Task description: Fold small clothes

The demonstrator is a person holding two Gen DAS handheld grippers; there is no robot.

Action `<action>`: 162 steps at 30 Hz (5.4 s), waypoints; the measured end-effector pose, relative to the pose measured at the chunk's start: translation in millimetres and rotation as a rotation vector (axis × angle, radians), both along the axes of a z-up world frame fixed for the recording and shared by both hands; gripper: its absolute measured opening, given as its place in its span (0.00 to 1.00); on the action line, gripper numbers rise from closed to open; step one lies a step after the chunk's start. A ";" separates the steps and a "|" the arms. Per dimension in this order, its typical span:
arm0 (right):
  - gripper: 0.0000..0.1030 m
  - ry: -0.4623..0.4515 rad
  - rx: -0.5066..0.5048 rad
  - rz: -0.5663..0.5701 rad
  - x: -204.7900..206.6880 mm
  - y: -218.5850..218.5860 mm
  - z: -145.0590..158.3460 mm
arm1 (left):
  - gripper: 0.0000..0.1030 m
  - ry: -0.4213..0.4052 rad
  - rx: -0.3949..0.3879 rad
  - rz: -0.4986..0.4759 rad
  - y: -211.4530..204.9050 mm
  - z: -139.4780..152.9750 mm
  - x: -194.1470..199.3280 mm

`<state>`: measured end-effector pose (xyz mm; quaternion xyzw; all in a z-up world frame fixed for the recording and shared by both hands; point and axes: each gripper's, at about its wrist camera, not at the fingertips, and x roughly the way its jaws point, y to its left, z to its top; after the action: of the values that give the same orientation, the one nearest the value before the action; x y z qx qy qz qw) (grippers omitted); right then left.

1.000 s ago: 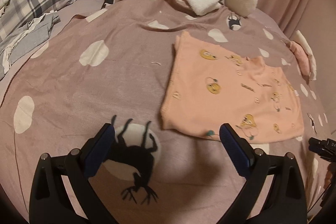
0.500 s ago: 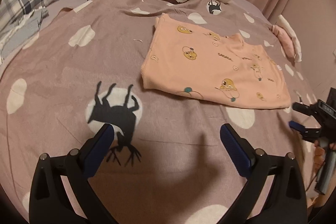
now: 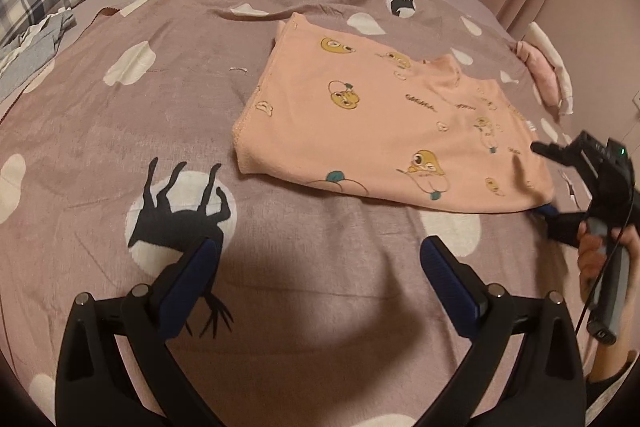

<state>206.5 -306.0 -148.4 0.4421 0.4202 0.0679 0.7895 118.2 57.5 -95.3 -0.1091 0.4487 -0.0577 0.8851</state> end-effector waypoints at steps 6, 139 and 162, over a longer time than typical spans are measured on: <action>0.74 -0.033 0.006 0.010 17.7 -0.8 -3.5 | 0.99 -0.012 -0.049 0.004 2.6 3.8 8.2; 0.74 -0.145 -0.259 0.575 91.4 183.7 89.5 | 0.99 0.098 -0.283 0.147 100.0 -16.7 53.1; 0.74 -0.162 0.079 0.626 108.2 131.9 1.0 | 0.99 0.225 -0.746 -0.132 78.9 -43.2 156.7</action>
<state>314.7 -174.1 -147.4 0.3151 0.4687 0.3586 0.7433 274.9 136.5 -138.5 -0.3999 0.4972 -0.2614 0.7242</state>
